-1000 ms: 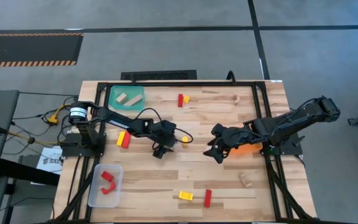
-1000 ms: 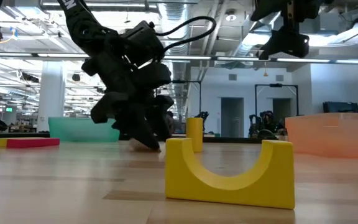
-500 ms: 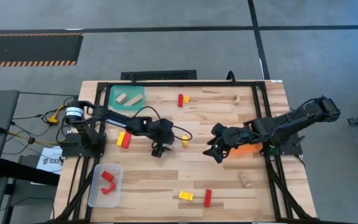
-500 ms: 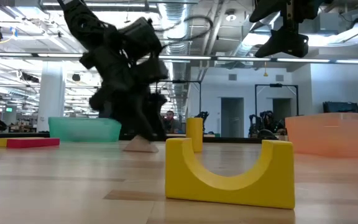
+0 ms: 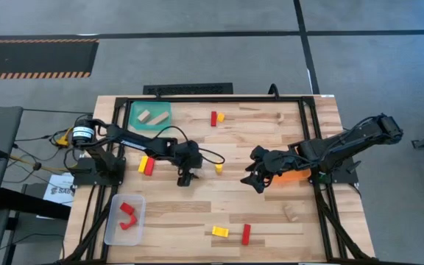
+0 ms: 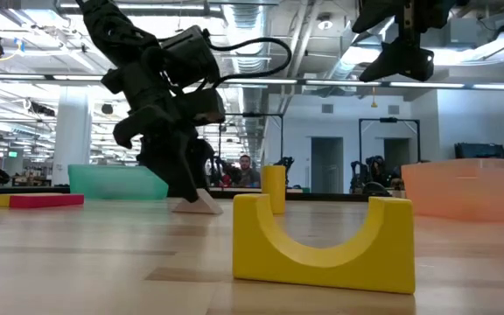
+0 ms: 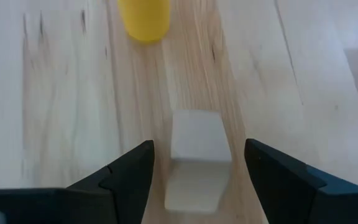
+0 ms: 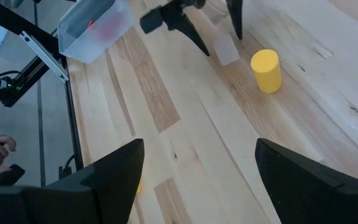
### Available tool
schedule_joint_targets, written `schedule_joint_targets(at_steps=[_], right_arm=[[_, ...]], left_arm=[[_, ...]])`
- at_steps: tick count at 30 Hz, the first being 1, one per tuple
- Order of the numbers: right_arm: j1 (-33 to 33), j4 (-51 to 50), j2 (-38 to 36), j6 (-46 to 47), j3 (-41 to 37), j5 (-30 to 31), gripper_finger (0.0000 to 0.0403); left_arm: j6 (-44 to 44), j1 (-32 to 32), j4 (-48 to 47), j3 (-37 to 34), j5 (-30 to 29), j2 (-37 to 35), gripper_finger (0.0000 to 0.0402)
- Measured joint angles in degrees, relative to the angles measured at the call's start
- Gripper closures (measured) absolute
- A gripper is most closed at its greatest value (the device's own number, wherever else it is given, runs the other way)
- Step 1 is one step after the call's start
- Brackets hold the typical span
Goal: Sort & place blocks by color
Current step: Put the light brown block into the light blue bin
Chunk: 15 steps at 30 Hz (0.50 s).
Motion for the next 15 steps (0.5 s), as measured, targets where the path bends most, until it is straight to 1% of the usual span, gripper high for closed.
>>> schedule_joint_targets(at_steps=[15], right_arm=[[0.0,0.0,0.0,-0.4,0.0,0.0,0.0076]], left_arm=[[0.0,-0.3,1.0,0.0,-1.5,0.0,0.0164]])
